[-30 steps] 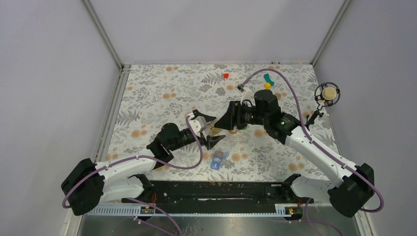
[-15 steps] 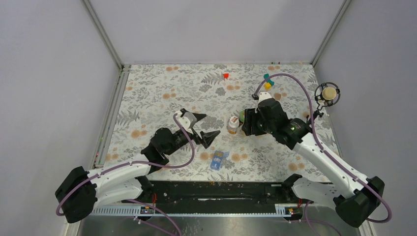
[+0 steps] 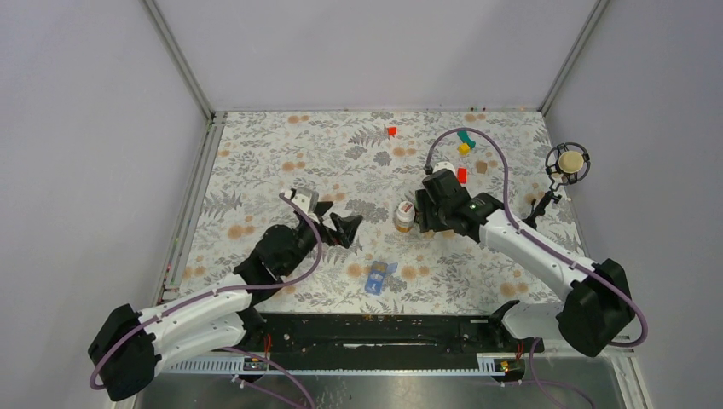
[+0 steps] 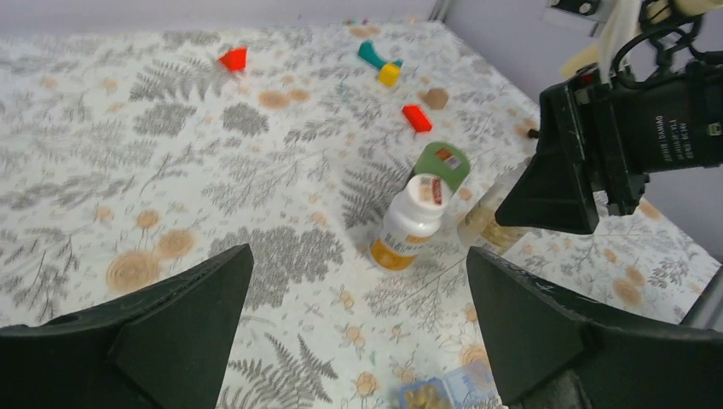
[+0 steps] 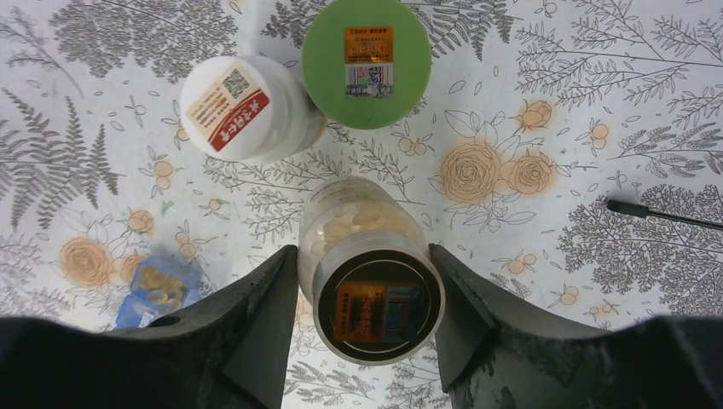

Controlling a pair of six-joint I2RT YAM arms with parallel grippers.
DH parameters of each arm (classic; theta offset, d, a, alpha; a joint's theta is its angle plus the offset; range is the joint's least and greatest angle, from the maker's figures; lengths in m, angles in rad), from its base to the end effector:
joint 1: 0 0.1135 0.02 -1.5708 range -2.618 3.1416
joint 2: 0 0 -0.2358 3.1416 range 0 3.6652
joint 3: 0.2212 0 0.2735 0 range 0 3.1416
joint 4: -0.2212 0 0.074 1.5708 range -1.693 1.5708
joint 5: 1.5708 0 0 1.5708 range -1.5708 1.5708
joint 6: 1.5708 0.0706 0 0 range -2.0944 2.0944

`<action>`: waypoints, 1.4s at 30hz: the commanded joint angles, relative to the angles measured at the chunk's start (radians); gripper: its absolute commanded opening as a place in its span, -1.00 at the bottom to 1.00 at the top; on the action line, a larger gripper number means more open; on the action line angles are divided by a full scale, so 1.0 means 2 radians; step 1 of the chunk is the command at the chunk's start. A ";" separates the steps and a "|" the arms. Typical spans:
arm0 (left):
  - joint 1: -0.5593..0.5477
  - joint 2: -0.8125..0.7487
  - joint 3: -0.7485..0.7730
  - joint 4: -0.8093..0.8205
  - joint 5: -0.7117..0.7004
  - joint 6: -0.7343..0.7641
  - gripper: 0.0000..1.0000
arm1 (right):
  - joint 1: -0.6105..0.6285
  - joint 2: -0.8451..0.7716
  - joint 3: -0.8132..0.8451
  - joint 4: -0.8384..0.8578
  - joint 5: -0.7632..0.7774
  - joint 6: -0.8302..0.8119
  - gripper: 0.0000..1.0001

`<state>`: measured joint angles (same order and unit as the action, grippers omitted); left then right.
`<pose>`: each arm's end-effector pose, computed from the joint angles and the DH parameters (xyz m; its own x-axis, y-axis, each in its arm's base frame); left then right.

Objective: Sort the pills into containers
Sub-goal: Place the pill bottle at the center of the board.

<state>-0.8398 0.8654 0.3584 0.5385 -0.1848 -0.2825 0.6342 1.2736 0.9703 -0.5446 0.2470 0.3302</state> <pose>0.1918 -0.1945 0.2204 -0.1496 -0.2436 -0.9583 0.5909 0.7550 -0.2842 0.2662 0.1744 0.2097 -0.7155 -0.1360 -0.6853 -0.2244 0.9736 0.0411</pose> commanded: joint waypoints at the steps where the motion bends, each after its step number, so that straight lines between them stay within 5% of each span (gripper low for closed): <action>1: 0.005 -0.007 0.030 -0.083 -0.033 -0.039 0.97 | 0.000 0.023 -0.013 0.042 0.027 0.009 -0.07; 6: 0.005 0.009 0.026 -0.117 -0.012 -0.099 0.97 | 0.000 0.048 -0.019 0.055 0.034 0.016 -0.05; 13: 0.004 0.040 -0.007 -0.117 0.051 -0.174 0.54 | 0.000 0.038 -0.025 0.056 0.023 0.011 0.62; 20: -0.001 0.046 -0.079 -0.040 0.105 -0.274 0.43 | 0.000 -0.020 -0.024 0.027 -0.005 0.009 0.82; 29: -0.028 0.088 -0.093 -0.017 0.115 -0.314 0.15 | 0.000 -0.109 -0.062 -0.012 -0.049 0.035 0.77; 38: -0.064 0.176 -0.081 0.019 0.109 -0.327 -0.02 | 0.000 -0.177 -0.158 0.014 -0.193 0.089 0.15; 42: -0.070 0.196 -0.081 0.045 0.102 -0.329 -0.05 | 0.000 -0.176 -0.209 0.078 -0.241 0.117 0.09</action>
<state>-0.9684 1.2285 0.1726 0.5262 0.0299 -0.9257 0.6342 0.9226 0.6209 -0.5125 -0.0834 0.4881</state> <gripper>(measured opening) 0.481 0.558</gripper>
